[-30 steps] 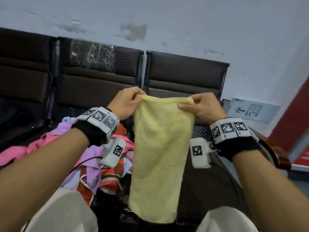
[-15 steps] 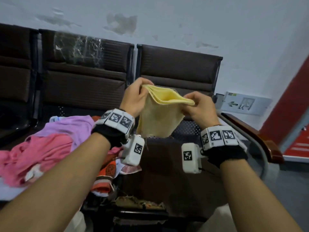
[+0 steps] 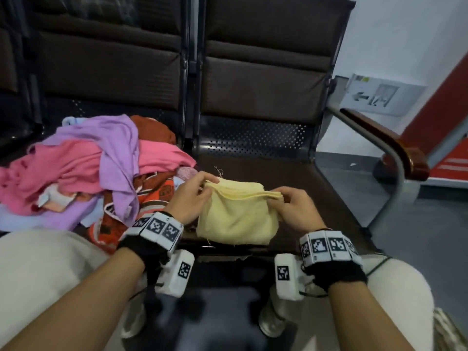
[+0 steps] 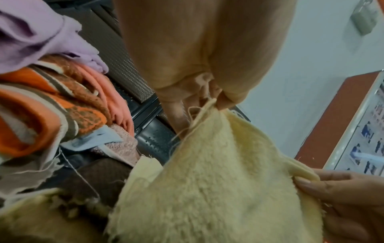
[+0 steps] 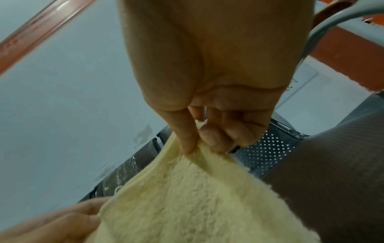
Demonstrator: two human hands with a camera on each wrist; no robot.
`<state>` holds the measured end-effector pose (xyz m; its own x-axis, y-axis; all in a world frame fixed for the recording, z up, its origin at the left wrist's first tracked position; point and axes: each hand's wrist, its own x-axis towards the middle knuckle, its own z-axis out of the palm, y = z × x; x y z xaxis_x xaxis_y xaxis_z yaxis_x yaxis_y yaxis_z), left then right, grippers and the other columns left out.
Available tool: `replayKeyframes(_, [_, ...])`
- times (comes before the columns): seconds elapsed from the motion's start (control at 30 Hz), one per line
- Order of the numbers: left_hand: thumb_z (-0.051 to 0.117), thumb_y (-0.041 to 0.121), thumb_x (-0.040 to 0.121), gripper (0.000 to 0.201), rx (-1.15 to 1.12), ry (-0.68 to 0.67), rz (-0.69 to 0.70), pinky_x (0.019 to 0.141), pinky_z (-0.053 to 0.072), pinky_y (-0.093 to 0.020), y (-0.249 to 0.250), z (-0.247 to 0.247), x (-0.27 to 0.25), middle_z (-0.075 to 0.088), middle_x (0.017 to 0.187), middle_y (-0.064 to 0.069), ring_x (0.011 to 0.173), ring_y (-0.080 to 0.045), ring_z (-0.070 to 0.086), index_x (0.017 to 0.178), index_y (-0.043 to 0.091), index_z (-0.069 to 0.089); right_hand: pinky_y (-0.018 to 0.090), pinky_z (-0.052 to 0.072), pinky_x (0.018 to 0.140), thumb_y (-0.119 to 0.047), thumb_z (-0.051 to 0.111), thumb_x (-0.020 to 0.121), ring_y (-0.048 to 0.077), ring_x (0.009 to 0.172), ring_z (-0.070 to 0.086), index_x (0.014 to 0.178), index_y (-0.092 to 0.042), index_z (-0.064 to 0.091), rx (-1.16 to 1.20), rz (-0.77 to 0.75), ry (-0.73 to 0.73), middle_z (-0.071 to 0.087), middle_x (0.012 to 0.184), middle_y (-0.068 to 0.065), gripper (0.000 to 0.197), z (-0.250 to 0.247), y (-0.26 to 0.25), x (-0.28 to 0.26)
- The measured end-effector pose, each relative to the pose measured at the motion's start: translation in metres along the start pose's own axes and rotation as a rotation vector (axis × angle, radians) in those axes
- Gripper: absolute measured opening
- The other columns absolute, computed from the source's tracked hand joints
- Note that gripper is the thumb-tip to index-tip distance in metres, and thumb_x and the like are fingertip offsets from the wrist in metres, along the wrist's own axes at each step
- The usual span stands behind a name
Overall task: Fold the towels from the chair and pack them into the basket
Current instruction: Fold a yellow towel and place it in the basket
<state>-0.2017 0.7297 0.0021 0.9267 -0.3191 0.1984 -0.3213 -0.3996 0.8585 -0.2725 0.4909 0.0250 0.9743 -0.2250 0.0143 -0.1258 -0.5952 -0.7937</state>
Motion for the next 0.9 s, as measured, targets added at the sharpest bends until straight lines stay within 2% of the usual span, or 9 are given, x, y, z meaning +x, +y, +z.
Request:
replayKeyframes(0.1, [0.048, 0.005, 0.09, 0.024, 0.02, 0.001, -0.012, 0.093, 0.046, -0.033, -0.006, 0.002, 0.027, 0.064, 0.103, 0.005, 0.101, -0.016, 0.06, 0.098, 0.025, 0.058, 0.027, 0.048, 0.077, -0.027, 0.067, 0.084, 0.012, 0.089, 0.063, 0.094, -0.027, 0.072, -0.107, -0.005, -0.033, 0.071, 0.09, -0.006, 0.012, 0.0, 0.0, 0.026])
replayKeyframes(0.23, [0.048, 0.003, 0.09, 0.021, 0.1, 0.005, -0.033, 0.087, 0.045, -0.027, -0.014, 0.005, 0.072, 0.065, 0.102, 0.003, 0.095, -0.014, 0.06, 0.104, 0.014, 0.061, 0.024, 0.04, 0.07, -0.03, 0.063, 0.087, 0.014, 0.085, 0.059, 0.089, -0.026, 0.068, -0.23, 0.013, -0.068, 0.067, 0.087, -0.002, 0.007, 0.0, 0.0, 0.074])
replayKeyframes(0.37, [0.05, 0.002, 0.088, 0.024, 0.161, -0.02, -0.049, 0.076, 0.043, -0.023, -0.03, 0.009, 0.117, 0.064, 0.095, 0.007, 0.087, -0.009, 0.058, 0.098, 0.019, 0.064, 0.027, 0.04, 0.074, -0.031, 0.06, 0.089, 0.019, 0.094, 0.056, 0.092, -0.026, 0.065, -0.348, 0.055, -0.139, 0.065, 0.094, 0.003, 0.008, 0.006, 0.008, 0.121])
replayKeyframes(0.5, [0.051, 0.002, 0.088, 0.027, 0.334, -0.146, -0.162, 0.071, 0.035, -0.014, -0.055, 0.026, 0.134, 0.063, 0.094, 0.003, 0.085, -0.011, 0.055, 0.104, 0.018, 0.066, 0.034, 0.05, 0.083, -0.026, 0.064, 0.086, 0.02, 0.098, 0.059, 0.109, -0.021, 0.061, -0.469, 0.084, -0.19, 0.061, 0.104, 0.001, 0.023, 0.02, 0.02, 0.142])
replayKeyframes(0.53, [0.053, 0.003, 0.087, 0.03, 0.37, -0.188, -0.194, 0.074, 0.036, -0.015, -0.061, 0.029, 0.132, 0.064, 0.1, -0.001, 0.089, -0.014, 0.056, 0.11, 0.018, 0.065, 0.034, 0.049, 0.082, -0.025, 0.065, 0.086, 0.02, 0.096, 0.058, 0.107, -0.021, 0.059, -0.51, 0.045, -0.217, 0.059, 0.104, 0.001, 0.022, 0.024, 0.022, 0.142])
replayKeyframes(0.63, [0.059, 0.005, 0.083, 0.043, 0.405, -0.254, -0.208, 0.098, 0.036, -0.024, -0.072, 0.033, 0.123, 0.054, 0.126, -0.008, 0.114, -0.022, 0.053, 0.124, 0.019, 0.058, 0.025, 0.044, 0.068, -0.033, 0.069, 0.082, 0.014, 0.086, 0.058, 0.089, -0.023, 0.059, -0.575, -0.115, -0.415, 0.058, 0.09, -0.006, 0.016, 0.031, 0.02, 0.132])
replayKeyframes(0.73, [0.064, 0.007, 0.08, 0.041, 0.41, -0.205, -0.147, 0.109, 0.025, -0.03, -0.07, 0.033, 0.109, 0.041, 0.134, -0.007, 0.127, -0.022, 0.039, 0.119, 0.02, 0.061, 0.024, 0.044, 0.065, -0.052, 0.073, 0.072, 0.009, 0.076, 0.056, 0.085, -0.024, 0.058, -0.63, -0.192, -0.706, 0.06, 0.083, -0.01, 0.034, 0.034, 0.013, 0.11])
replayKeyframes(0.8, [0.066, 0.012, 0.081, 0.026, 0.397, -0.222, -0.089, 0.106, 0.032, -0.033, -0.063, 0.033, 0.098, 0.046, 0.122, -0.004, 0.116, -0.019, 0.043, 0.104, 0.022, 0.065, 0.027, 0.042, 0.067, -0.06, 0.075, 0.065, 0.012, 0.084, 0.052, 0.096, -0.025, 0.053, -0.772, -0.239, -0.824, 0.054, 0.094, -0.009, 0.053, 0.038, 0.012, 0.096])
replayKeyframes(0.9, [0.065, 0.027, 0.085, 0.01, 0.342, -0.352, 0.002, 0.086, 0.048, -0.032, -0.049, 0.031, 0.076, 0.058, 0.098, 0.001, 0.088, -0.012, 0.055, 0.094, 0.023, 0.064, 0.031, 0.041, 0.075, -0.046, 0.076, 0.071, 0.019, 0.099, 0.051, 0.111, -0.022, 0.047, -0.967, -0.318, -0.792, 0.05, 0.11, -0.003, 0.056, 0.044, 0.014, 0.083])
